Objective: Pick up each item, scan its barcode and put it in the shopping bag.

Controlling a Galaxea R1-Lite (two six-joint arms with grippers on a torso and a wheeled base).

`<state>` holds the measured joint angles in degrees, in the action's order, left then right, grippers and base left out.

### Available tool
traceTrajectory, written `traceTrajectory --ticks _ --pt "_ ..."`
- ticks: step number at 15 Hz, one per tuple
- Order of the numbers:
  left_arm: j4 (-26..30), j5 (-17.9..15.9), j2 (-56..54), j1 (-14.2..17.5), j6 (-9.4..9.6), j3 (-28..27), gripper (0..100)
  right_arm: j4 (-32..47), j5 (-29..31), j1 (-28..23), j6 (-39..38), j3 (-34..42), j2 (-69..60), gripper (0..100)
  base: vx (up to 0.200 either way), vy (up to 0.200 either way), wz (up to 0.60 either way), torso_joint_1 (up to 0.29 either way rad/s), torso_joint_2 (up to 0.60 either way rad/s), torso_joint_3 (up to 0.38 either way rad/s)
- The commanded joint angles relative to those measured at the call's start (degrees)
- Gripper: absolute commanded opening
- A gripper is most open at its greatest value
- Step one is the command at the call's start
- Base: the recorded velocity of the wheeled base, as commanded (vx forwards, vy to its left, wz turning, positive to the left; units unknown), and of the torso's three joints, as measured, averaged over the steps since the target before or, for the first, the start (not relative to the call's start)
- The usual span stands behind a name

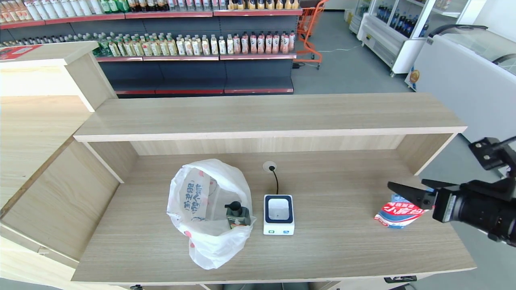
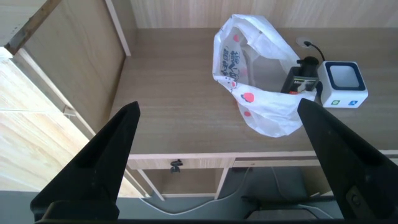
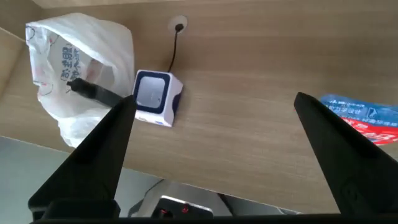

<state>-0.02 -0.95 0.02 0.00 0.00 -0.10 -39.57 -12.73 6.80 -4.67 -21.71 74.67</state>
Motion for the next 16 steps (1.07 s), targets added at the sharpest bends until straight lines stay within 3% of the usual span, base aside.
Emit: traceTrajectory --ticks 1,5,16 --pt "-0.06 -0.02 -0.02 0.00 0.00 0.01 100 2.31 3.59 -3.37 0.98 13.36 -21.32 100 0.000 0.000 0.00 0.000 0.00 0.000" --pt "0.02 -0.02 -0.02 0.00 0.00 0.01 100 11.62 3.59 -5.13 1.59 19.95 -36.26 100 0.000 0.000 0.00 0.000 0.00 0.000" --pt "-0.06 -0.02 -0.02 0.00 0.00 0.01 100 28.14 6.40 -8.38 2.03 21.71 -60.25 100 0.000 0.000 0.00 0.000 0.00 0.000"
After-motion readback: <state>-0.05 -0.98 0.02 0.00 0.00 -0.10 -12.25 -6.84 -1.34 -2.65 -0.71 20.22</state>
